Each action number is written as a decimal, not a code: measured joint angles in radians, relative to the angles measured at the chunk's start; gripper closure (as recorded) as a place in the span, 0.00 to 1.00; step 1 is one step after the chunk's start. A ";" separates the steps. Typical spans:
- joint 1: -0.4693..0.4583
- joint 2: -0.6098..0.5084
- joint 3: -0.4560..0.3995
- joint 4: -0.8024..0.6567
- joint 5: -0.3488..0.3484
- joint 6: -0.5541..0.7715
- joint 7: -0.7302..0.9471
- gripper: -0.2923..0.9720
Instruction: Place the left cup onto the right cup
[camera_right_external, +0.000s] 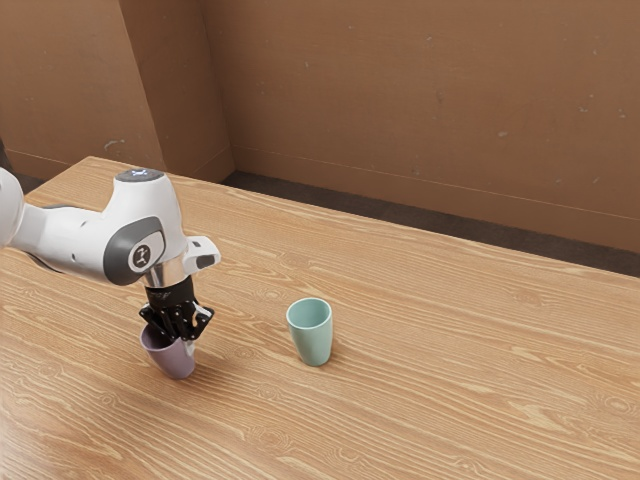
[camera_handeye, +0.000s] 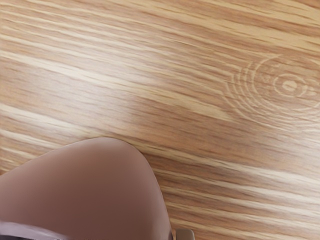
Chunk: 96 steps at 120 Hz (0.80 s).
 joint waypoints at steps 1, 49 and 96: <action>0.000 0.000 0.000 0.000 0.000 0.000 0.000 0.85; -0.007 -0.023 -0.001 0.006 0.039 -0.008 -0.018 0.85; 0.083 -0.047 -0.122 0.203 0.103 -0.181 -0.064 0.85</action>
